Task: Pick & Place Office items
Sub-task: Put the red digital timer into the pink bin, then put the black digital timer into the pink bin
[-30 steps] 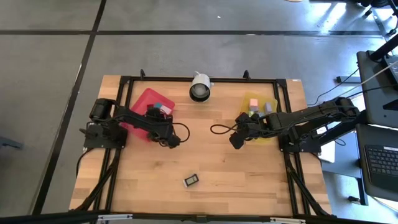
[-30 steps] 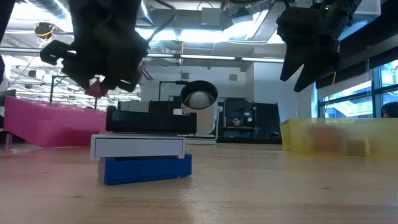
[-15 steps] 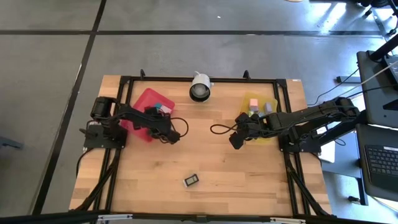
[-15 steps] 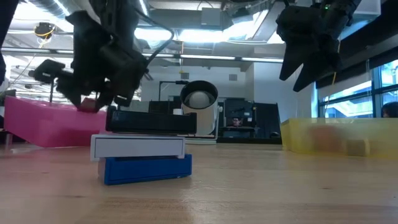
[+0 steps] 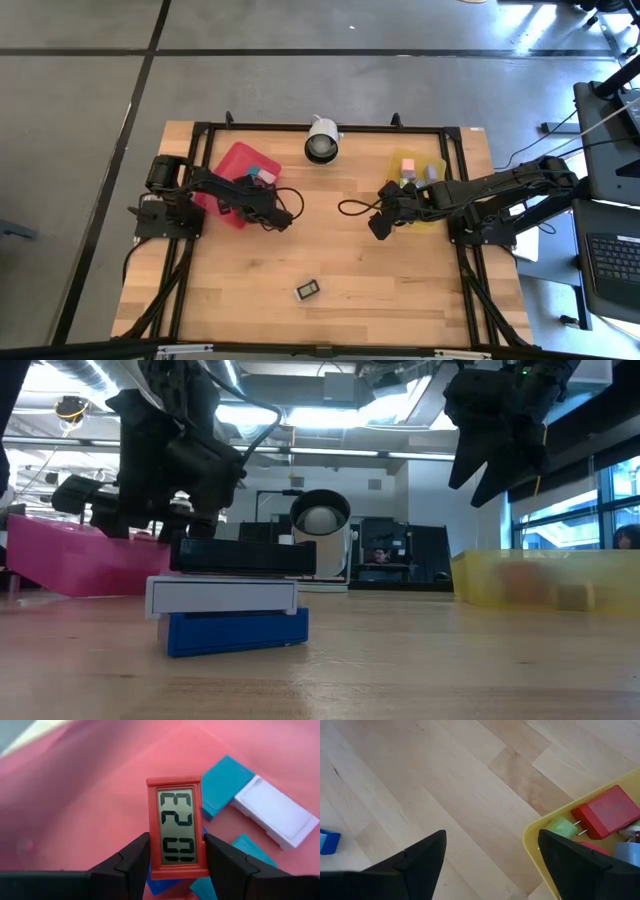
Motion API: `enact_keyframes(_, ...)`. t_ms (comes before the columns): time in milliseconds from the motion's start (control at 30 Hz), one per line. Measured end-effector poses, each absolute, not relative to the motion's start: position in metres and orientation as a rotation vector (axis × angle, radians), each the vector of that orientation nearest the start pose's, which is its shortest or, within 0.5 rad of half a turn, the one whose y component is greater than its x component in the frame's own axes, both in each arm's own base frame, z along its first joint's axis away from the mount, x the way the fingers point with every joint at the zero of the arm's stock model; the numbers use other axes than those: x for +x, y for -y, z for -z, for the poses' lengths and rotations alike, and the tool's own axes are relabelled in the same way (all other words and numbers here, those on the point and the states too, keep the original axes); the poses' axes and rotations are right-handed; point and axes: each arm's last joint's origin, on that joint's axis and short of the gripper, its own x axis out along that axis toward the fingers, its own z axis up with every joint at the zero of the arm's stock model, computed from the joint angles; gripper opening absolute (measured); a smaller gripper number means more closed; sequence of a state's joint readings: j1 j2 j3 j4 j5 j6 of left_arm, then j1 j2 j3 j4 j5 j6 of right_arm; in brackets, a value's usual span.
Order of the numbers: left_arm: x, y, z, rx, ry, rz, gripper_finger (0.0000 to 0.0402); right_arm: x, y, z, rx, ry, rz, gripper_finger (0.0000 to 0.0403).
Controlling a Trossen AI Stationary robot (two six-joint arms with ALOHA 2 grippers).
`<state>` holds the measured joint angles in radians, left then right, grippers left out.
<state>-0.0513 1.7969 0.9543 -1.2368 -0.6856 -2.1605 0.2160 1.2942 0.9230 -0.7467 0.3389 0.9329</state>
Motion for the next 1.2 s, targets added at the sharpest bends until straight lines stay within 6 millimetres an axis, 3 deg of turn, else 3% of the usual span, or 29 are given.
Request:
enact_keyframes(267, 0.251, -0.005, -0.141, -0.745, -0.570, -1.878, 0.0181, 0.236, -0.042, -0.239, 0.534, -0.920, 0.587, 0.0317)
enact_keyframes(833, 0.267, -0.004, -0.156, -0.800, -0.545, -1.838, 0.0255, 0.236, -0.042, -0.239, 0.535, -0.917, 0.586, 0.0317)
enact_keyframes(1000, 0.275, 0.002, -0.172, -0.765, -0.575, -1.804, 0.0283, 0.236, -0.042, -0.239, 0.535, -0.917, 0.586, 0.0317)
enact_keyframes(1200, 0.294, 0.030, -0.205, -0.695, -0.530, -1.636, 0.0299, 0.236, -0.042, -0.239, 0.536, -0.916, 0.586, 0.0317)
